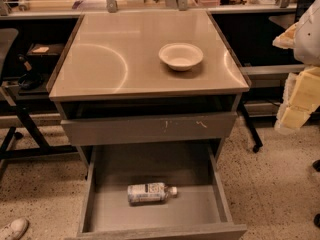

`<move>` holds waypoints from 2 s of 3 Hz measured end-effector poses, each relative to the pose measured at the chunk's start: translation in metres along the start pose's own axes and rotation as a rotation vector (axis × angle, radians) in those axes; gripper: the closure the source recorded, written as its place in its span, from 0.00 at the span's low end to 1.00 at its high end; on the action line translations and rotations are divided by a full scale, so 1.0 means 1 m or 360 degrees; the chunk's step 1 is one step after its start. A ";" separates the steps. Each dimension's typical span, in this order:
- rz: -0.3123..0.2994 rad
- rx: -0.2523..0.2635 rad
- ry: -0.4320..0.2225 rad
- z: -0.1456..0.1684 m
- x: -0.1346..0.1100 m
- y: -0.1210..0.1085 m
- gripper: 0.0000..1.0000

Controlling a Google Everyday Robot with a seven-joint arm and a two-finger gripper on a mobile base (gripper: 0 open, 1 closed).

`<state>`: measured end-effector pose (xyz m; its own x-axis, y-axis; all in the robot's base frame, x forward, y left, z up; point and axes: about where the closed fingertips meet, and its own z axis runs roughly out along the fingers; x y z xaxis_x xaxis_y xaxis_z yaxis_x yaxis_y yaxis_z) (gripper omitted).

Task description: Pick blue plastic bottle from middle drawer and place on counter

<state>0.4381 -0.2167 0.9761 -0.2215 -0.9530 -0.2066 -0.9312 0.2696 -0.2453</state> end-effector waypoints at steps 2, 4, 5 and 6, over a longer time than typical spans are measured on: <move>-0.0027 0.0003 0.0007 0.013 -0.005 0.006 0.00; -0.0066 -0.0136 -0.0055 0.109 -0.050 0.043 0.00; -0.0057 -0.0240 -0.0104 0.152 -0.075 0.062 0.00; -0.0050 -0.0250 -0.0107 0.156 -0.077 0.064 0.00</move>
Offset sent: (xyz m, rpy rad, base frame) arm -0.0023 0.0183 -0.0370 -0.0242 0.0151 0.0379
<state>0.4410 -0.1049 0.8284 -0.1766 -0.9478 -0.2656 -0.9723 0.2099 -0.1026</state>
